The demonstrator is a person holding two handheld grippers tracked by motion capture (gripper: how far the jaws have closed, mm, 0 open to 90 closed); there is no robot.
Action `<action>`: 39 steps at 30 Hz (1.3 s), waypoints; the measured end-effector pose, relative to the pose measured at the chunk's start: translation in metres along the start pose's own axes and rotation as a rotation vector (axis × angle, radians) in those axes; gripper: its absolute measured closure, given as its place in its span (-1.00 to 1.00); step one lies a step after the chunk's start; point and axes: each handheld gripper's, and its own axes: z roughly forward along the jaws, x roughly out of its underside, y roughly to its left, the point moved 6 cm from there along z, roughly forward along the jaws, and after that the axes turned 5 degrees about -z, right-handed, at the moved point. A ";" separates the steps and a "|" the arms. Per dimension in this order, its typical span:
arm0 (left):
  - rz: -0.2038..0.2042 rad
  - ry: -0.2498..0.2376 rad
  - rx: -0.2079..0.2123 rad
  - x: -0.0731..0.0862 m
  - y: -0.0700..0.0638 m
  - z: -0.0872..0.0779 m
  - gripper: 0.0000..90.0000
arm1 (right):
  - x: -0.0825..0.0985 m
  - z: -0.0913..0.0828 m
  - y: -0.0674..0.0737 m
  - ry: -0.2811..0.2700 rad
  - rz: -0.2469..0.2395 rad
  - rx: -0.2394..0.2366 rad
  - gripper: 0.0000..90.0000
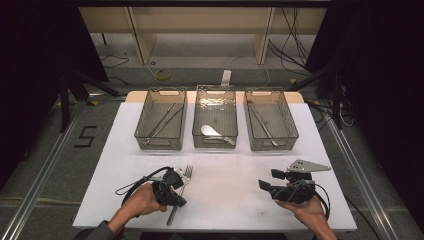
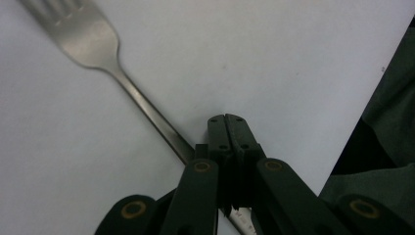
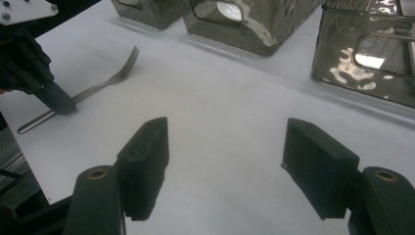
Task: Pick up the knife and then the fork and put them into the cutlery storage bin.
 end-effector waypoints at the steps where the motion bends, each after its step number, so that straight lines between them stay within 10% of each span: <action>1: -0.004 0.006 -0.013 0.002 0.003 -0.002 0.98 | 0.000 0.000 0.000 0.000 0.000 0.001 -0.23; 21: -0.091 -0.051 -0.100 0.009 0.034 -0.025 0.97 | -0.002 0.000 0.001 -0.004 -0.004 -0.009 -0.23; 32: -0.162 -0.113 -0.174 0.002 0.040 -0.033 0.03 | -0.002 -0.001 0.000 -0.006 -0.003 -0.011 -0.23; 39: -0.144 -0.061 -0.210 0.002 0.039 -0.023 0.02 | -0.002 0.000 0.000 -0.005 -0.004 -0.009 -0.23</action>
